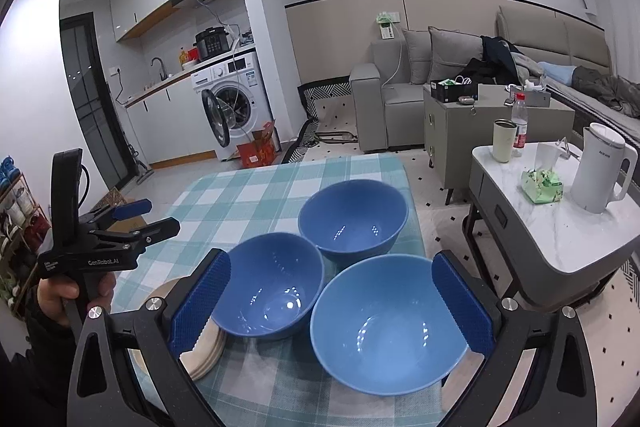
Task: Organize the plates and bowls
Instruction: 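Move both grippers toward opposite rim sides of a blue bowl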
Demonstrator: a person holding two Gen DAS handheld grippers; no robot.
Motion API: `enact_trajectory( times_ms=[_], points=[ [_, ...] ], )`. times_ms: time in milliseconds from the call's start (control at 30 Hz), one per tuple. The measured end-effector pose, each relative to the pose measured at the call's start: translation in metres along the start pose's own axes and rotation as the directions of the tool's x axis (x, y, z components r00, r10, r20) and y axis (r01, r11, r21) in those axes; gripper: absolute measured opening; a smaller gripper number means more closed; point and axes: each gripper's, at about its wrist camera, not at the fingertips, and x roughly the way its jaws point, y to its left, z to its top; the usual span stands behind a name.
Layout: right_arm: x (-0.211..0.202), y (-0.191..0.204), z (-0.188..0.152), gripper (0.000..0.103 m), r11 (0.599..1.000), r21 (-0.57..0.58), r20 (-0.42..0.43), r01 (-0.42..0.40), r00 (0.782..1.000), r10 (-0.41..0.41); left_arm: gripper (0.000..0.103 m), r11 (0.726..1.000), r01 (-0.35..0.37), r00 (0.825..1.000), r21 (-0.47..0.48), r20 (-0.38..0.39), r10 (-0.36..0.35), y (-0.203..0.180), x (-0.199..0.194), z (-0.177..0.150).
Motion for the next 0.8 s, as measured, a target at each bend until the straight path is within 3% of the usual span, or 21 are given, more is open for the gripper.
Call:
enact_trajectory(
  times_ms=[367, 800],
  points=[
    [0.009, -0.015, 0.023, 0.102, 1.000, 0.006, -0.023, 0.028, 0.999, -0.028, 0.103, 0.999, 0.049, 0.999, 0.010, -0.016, -0.049, -0.011, 0.025, 0.019],
    [0.062, -0.028, 0.037, 0.102, 0.999, 0.016, -0.104, 0.042, 0.994, -0.040, 0.103, 0.998, 0.030, 0.999, 0.054, -0.029, -0.028, -0.023, 0.063, 0.041]
  ],
)
